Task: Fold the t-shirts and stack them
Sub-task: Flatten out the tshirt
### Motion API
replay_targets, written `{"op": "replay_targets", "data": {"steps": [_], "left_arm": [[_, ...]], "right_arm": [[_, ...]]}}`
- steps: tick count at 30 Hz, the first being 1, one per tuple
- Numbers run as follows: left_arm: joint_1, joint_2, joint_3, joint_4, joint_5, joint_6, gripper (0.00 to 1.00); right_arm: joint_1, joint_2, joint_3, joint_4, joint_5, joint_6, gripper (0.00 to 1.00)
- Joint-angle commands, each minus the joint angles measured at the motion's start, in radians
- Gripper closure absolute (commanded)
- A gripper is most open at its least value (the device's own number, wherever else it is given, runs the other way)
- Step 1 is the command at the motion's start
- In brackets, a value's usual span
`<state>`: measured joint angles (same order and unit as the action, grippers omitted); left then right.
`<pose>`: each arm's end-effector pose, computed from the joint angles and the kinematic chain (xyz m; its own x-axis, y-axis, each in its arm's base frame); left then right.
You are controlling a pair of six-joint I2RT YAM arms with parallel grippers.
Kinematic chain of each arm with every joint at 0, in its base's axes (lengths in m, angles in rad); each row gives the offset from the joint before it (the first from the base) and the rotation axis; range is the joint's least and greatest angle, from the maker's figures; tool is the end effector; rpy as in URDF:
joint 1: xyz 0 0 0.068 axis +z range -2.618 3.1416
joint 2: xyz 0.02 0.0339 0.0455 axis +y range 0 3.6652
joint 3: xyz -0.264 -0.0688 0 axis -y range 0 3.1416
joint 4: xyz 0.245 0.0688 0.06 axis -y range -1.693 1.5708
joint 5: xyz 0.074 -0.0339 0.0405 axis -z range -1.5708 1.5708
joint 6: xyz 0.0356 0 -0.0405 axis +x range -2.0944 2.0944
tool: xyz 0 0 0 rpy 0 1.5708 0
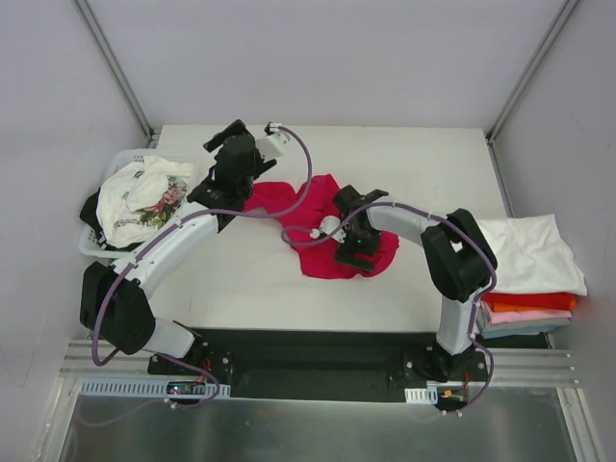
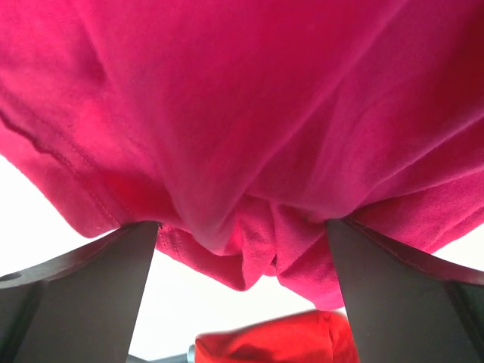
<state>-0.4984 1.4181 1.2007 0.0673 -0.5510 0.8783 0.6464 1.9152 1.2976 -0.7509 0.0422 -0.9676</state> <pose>0.3033 -0.1439 0.3646 -0.1203 0.8121 -0.5710 0.0708 0.5808 0.8110 0.2928 0.2190 0.1617 0.0464 -0.9957 -0.0799 -0.9815 -0.0306 -0.1889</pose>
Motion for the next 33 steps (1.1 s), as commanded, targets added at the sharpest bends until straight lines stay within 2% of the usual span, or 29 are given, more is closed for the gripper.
{"op": "replay_targets", "data": {"steps": [1, 8, 12, 15, 19, 23, 28, 33], "left_arm": [[-0.009, -0.038, -0.023, 0.023, -0.013, 0.004, 0.19], [-0.011, -0.024, -0.075, 0.025, -0.013, -0.002, 0.19], [-0.011, -0.022, -0.089, 0.026, 0.008, -0.044, 0.19], [-0.011, -0.025, -0.087, 0.025, 0.031, -0.071, 0.18], [-0.009, -0.019, -0.102, 0.025, 0.042, -0.081, 0.18], [-0.011, -0.010, -0.161, 0.025, 0.111, -0.125, 0.17], [-0.009, 0.019, -0.188, 0.026, 0.120, -0.145, 0.18], [-0.009, 0.047, -0.187, 0.029, 0.125, -0.127, 0.19]], "right_arm": [[-0.042, -0.059, -0.030, -0.080, 0.087, -0.049, 0.01], [-0.112, -0.142, -0.064, -0.114, 0.179, -0.071, 0.01], [-0.114, -0.235, -0.055, -0.113, 0.145, -0.030, 0.01], [-0.064, -0.320, -0.038, -0.120, 0.171, 0.023, 0.01], [0.088, -0.409, -0.087, -0.100, 0.206, 0.059, 0.05], [0.209, -0.441, -0.162, 0.013, 0.212, 0.137, 0.05], [0.289, -0.400, -0.216, 0.168, 0.235, 0.161, 0.06], [0.343, -0.288, -0.176, 0.194, 0.228, 0.171, 0.09]]}}
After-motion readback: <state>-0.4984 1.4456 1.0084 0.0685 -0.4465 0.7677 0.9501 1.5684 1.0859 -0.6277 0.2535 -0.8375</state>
